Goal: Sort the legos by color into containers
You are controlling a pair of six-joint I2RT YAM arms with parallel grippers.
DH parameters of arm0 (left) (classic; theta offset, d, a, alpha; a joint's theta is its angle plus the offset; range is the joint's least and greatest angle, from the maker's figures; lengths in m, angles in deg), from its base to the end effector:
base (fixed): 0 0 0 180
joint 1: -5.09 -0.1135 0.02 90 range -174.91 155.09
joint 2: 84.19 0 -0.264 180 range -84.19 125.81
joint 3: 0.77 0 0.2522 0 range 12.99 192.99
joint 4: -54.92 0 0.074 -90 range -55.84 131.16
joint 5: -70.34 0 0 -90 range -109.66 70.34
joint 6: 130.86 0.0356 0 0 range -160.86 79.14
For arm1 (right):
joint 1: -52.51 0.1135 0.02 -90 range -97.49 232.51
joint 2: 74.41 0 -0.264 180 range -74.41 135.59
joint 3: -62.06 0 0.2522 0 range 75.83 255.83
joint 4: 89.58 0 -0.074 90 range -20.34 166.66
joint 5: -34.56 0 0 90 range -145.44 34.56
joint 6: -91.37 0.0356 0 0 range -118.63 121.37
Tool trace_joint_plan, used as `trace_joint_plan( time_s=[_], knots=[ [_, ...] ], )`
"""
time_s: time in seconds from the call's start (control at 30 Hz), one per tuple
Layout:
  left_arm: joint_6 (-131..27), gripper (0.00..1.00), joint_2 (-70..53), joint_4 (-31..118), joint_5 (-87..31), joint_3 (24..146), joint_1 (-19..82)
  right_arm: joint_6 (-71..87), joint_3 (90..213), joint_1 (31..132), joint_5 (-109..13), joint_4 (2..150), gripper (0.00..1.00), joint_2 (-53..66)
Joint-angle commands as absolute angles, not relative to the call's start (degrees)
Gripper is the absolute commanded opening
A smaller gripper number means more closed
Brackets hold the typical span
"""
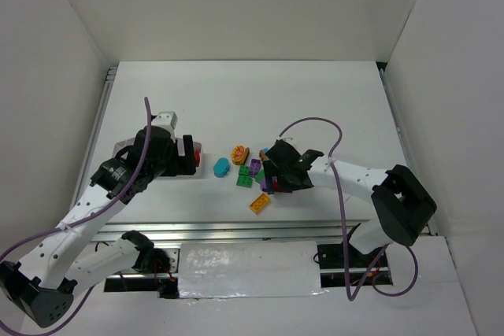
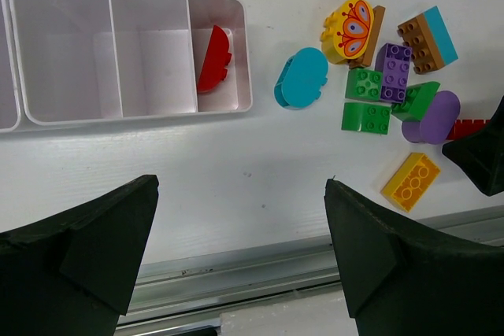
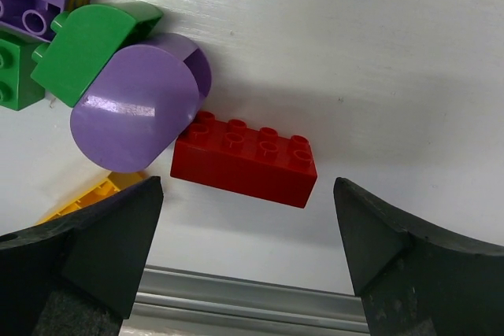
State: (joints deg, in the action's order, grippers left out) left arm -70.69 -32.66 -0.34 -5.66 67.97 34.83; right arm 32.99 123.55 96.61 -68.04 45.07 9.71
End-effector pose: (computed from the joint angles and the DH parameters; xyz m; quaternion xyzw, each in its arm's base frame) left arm 0.1624 -0.0829 0.3279 -0.0541 0.8922 -0.1209 0.4317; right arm 0.1968 0.1799 0.1783 -0.0852 0.9722 0.0315 0.2160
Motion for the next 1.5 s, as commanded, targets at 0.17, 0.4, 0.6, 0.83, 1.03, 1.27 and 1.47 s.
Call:
trace_joint_plan(
  time_s=[0.17,0.4,0.6,0.83,1.03,1.27,1.47],
  knots=[
    [-69.25,1.0,-33.74,2.05,-6.3,67.84,34.88,38.63,126.97,96.63,-73.8,44.59,0.94,12.42],
    [-69.16,0.99,-33.91,2.14,-6.48,67.75,34.88,39.87,126.19,96.72,-72.93,46.78,0.91,13.75],
    [-69.25,1.0,-34.18,1.96,-6.21,67.66,34.88,40.57,126.8,96.55,-73.19,46.25,0.74,14.19],
    [-69.43,0.99,-34.27,1.87,-5.86,67.75,34.88,40.83,127.15,96.72,-73.11,44.5,0.4,12.96],
    [-69.6,0.99,-34.44,1.78,-5.43,67.66,34.97,41.01,128.47,96.81,-75.82,41.96,0.25,9.36],
    [-71.18,1.0,-36.19,0.65,-1.66,68.19,34.88,40.75,132.33,97.42,-80.48,36.94,0.0,5.75],
    [-74.17,1.0,-39.35,-1.29,4.41,68.71,34.88,32.33,134.27,101.99,-80.93,40.27,0.0,0.22]
  ],
)
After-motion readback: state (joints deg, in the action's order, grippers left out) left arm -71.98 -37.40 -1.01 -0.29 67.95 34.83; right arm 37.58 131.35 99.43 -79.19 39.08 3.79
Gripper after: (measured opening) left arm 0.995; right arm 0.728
